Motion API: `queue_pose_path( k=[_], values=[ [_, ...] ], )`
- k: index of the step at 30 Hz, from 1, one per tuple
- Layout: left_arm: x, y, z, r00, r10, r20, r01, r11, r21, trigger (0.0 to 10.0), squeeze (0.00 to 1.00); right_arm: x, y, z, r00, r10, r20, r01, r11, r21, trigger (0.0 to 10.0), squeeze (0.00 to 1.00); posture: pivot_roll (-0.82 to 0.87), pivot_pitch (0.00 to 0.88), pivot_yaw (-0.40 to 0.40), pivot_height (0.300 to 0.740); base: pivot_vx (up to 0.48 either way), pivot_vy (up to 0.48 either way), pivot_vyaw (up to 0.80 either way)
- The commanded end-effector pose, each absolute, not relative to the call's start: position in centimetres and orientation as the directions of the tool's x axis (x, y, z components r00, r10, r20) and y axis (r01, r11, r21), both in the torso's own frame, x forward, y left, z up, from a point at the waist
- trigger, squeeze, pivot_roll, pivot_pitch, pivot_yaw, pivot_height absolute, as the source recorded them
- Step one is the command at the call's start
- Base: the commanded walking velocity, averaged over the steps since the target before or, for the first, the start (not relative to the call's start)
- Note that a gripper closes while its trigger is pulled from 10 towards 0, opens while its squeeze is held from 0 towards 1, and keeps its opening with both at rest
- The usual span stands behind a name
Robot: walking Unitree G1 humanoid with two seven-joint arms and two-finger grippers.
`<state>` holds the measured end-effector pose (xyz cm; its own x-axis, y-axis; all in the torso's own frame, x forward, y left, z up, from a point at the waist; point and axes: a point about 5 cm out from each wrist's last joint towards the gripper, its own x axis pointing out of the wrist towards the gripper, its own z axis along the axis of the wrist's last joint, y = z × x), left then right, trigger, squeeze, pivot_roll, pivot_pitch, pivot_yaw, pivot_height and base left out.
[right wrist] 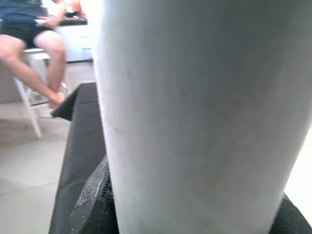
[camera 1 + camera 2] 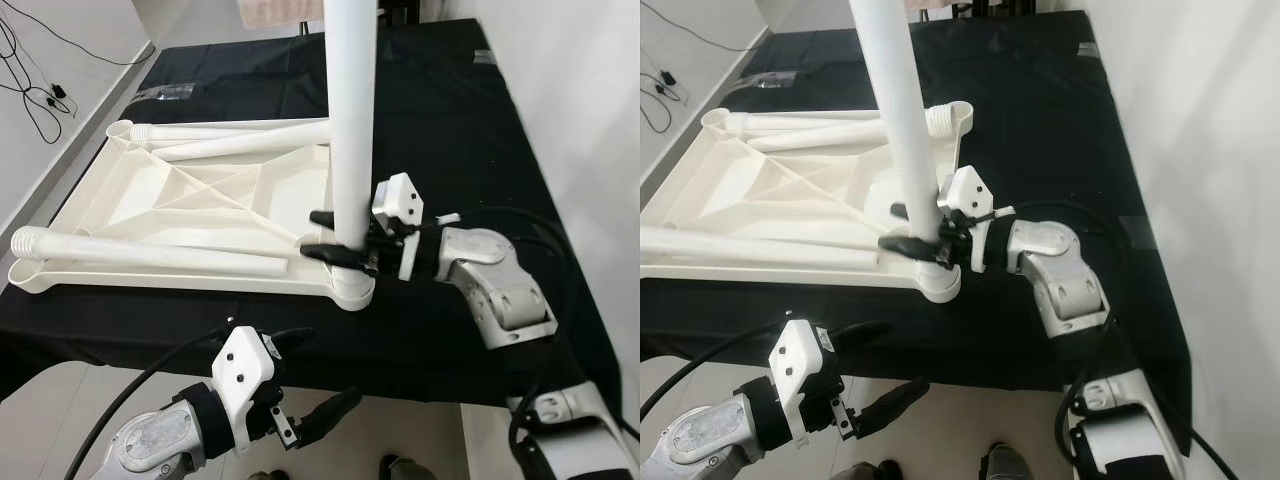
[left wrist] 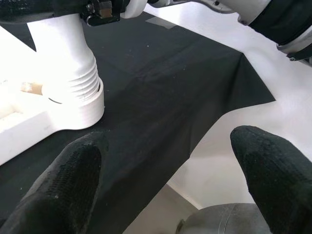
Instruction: Building children table
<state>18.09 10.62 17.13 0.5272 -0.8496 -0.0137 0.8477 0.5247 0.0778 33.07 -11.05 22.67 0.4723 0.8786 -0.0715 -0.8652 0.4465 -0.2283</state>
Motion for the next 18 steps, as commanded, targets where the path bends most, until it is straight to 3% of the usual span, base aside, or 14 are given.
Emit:
queue_pose_path(
  k=[1, 5, 6, 7, 8, 9, 10, 16, 18],
  values=[
    [17.9, 10.7, 16.9, 0.524, -0.852, -0.024, 0.850, 0.520, 0.080, 10.0, 0.00, 33.3, -12.3, 18.9, 0.577, 0.785, -0.223, -0.816, 0.561, -0.137, 10.0, 0.00, 0.01, 0.277, 0.081, 0.740, 0.000, 0.000, 0.00],
    [18.0, 10.7, 16.9, 0.525, -0.851, -0.022, 0.849, 0.522, 0.079, 10.0, 0.00, 33.2, -12.9, 18.4, 0.674, 0.697, -0.245, -0.735, 0.665, -0.133, 10.0, 0.00, 0.00, 0.276, 0.079, 0.740, 0.000, 0.000, 0.00],
    [18.0, 10.7, 16.9, 0.526, -0.850, -0.022, 0.849, 0.523, 0.079, 10.0, 0.00, 33.2, -13.7, 18.1, 0.774, 0.586, -0.242, -0.625, 0.767, -0.142, 10.0, 0.00, 0.00, 0.276, 0.078, 0.740, 0.000, 0.000, 0.00],
    [18.0, 10.7, 16.9, 0.526, -0.850, -0.022, 0.849, 0.523, 0.079, 10.0, 0.00, 33.2, -13.7, 18.1, 0.774, 0.586, -0.242, -0.625, 0.767, -0.142, 10.0, 0.00, 0.00, 0.276, 0.078, 0.740, 0.000, 0.000, 0.00],
    [18.0, 10.7, 16.8, 0.526, -0.850, -0.023, 0.848, 0.523, 0.080, 10.0, 0.00, 33.1, -14.6, 18.0, 0.872, 0.441, -0.210, -0.477, 0.863, -0.166, 10.0, 0.00, 0.01, 0.275, 0.072, 0.740, 0.000, 0.000, 0.00],
    [18.0, 10.7, 16.8, 0.526, -0.850, -0.023, 0.848, 0.523, 0.080, 10.0, 0.00, 33.1, -14.6, 18.0, 0.872, 0.441, -0.210, -0.477, 0.863, -0.166, 10.0, 0.00, 0.01, 0.275, 0.072, 0.740, 0.000, 0.000, 0.00],
    [18.0, 10.9, 16.8, 0.529, -0.848, -0.025, 0.847, 0.525, 0.084, 10.0, 0.00, 31.1, -16.2, 17.3, 0.962, 0.229, -0.149, -0.249, 0.959, -0.132, 10.0, 0.00, 0.01, 0.275, 0.070, 0.740, 0.000, 0.000, 0.00],
    [18.2, 11.2, 16.8, 0.531, -0.847, -0.028, 0.845, 0.528, 0.084, 10.0, 0.00, 28.3, -18.7, 15.7, 0.989, 0.036, -0.141, -0.060, 0.985, -0.164, 10.0, 0.00, 0.00, 0.270, 0.091, 0.740, 0.000, 0.000, 0.00],
    [18.2, 11.2, 16.8, 0.531, -0.847, -0.028, 0.845, 0.528, 0.084, 10.0, 0.00, 28.3, -18.7, 15.7, 0.989, 0.036, -0.141, -0.060, 0.985, -0.164, 10.0, 0.00, 0.00, 0.270, 0.091, 0.740, 0.000, 0.000, 0.00]
  ],
)
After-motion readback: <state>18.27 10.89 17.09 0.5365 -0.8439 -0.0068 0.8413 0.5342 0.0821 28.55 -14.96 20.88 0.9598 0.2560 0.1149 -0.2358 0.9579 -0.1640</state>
